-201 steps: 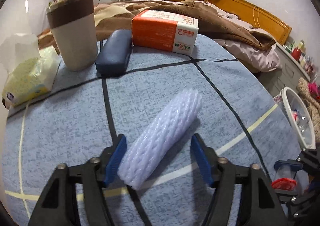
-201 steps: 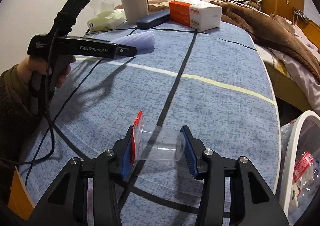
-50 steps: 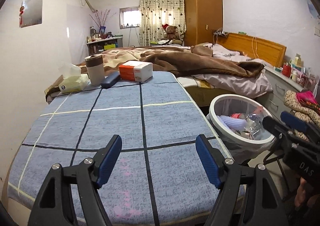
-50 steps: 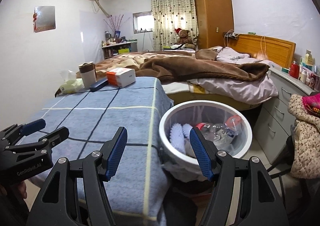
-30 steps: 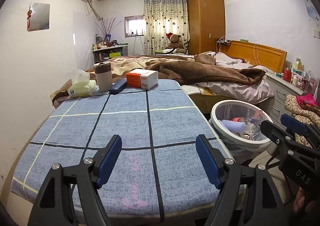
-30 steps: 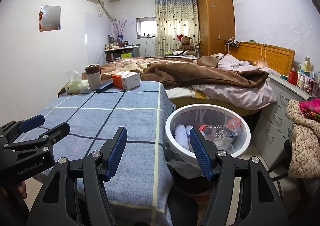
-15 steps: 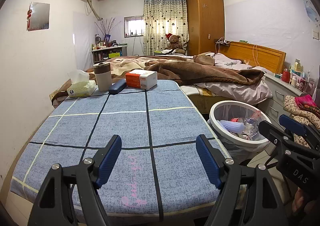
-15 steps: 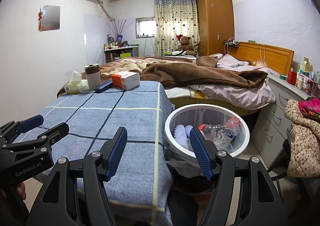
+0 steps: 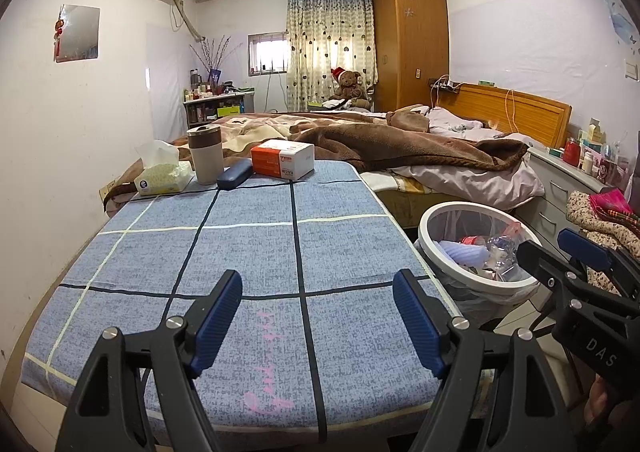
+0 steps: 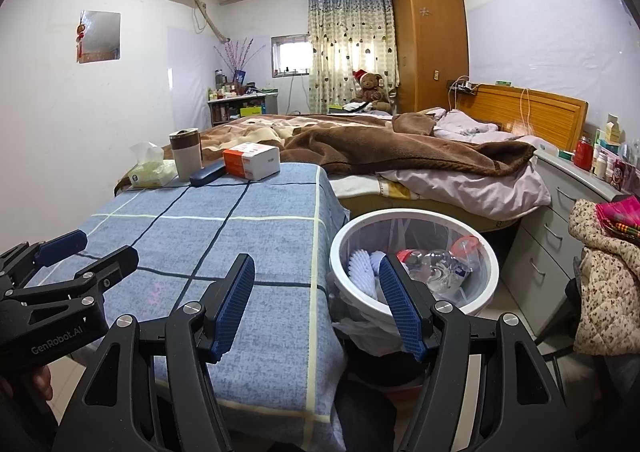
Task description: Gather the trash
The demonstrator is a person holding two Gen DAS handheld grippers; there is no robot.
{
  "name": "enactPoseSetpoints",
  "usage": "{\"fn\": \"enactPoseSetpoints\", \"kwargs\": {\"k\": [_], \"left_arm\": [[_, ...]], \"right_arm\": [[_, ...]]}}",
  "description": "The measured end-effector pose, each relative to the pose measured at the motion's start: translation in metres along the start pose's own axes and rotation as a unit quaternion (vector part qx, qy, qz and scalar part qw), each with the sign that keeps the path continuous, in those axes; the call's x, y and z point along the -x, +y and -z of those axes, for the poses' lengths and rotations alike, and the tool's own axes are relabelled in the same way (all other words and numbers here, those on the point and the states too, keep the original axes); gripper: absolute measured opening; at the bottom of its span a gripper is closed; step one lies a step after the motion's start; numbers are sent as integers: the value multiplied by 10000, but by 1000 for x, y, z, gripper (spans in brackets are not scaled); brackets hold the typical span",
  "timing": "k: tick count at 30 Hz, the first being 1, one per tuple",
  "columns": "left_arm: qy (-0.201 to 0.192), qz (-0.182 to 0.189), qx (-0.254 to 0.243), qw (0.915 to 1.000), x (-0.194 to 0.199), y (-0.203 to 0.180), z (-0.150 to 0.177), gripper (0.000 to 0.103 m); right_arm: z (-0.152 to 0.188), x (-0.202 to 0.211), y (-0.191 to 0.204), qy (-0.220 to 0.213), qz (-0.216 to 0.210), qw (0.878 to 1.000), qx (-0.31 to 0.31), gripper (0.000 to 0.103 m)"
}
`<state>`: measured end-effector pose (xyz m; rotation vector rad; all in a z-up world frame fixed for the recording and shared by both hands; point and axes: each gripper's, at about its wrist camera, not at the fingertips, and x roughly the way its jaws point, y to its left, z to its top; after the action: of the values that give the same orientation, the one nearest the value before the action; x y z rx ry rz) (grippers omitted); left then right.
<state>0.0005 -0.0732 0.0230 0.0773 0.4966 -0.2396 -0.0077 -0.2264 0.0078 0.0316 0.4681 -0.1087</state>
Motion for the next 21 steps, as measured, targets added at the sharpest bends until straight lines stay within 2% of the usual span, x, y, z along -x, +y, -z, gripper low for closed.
{"fn": "enactPoseSetpoints", "kwargs": {"k": [21], "left_arm": [[8,-12,15,10000,0,1,-2,80]], "right_arm": [[-1,1,0,-9,21,10000,-3,66]]}}
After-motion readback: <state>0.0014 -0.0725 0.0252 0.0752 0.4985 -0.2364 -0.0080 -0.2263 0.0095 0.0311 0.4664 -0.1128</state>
